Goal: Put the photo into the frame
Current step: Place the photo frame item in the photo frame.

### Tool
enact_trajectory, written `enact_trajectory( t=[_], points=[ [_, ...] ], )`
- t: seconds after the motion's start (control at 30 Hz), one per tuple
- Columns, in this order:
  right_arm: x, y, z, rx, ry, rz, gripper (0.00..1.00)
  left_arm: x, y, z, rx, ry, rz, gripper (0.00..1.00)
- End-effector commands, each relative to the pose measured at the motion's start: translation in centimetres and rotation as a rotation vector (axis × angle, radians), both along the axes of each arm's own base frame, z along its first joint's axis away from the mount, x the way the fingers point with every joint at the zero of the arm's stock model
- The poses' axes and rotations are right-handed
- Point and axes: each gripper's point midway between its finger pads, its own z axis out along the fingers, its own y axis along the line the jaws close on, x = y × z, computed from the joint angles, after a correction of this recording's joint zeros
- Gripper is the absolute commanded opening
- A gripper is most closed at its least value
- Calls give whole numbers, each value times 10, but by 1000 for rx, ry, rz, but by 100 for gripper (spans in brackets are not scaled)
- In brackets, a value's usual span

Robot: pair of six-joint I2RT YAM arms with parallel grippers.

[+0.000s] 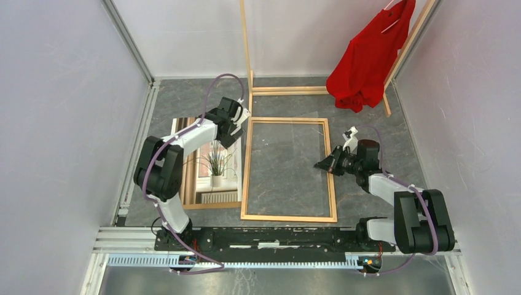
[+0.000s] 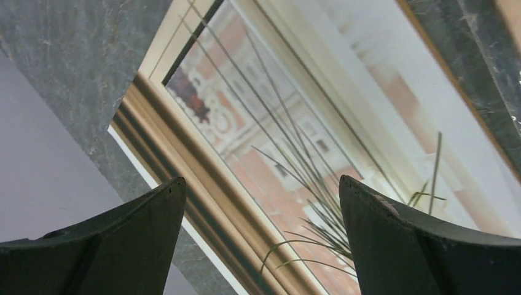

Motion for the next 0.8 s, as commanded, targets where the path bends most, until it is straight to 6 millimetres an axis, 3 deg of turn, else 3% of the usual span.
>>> enact_trajectory(
  t=[0.0, 0.43, 0.73, 0.77],
  points=[
    [7, -3, 9, -16, -47, 37, 0, 0, -17, -7, -57, 4, 11, 100],
    [10, -10, 24, -61, -37, 90, 0, -2, -36, -17, -48, 5, -18, 100],
    [1, -17, 22, -106, -17, 70, 0, -2, -43, -22, -44, 10, -35, 100],
    [5, -25, 23, -111, -19, 43, 0, -1, -44, -22, -44, 9, -38, 100]
  ],
)
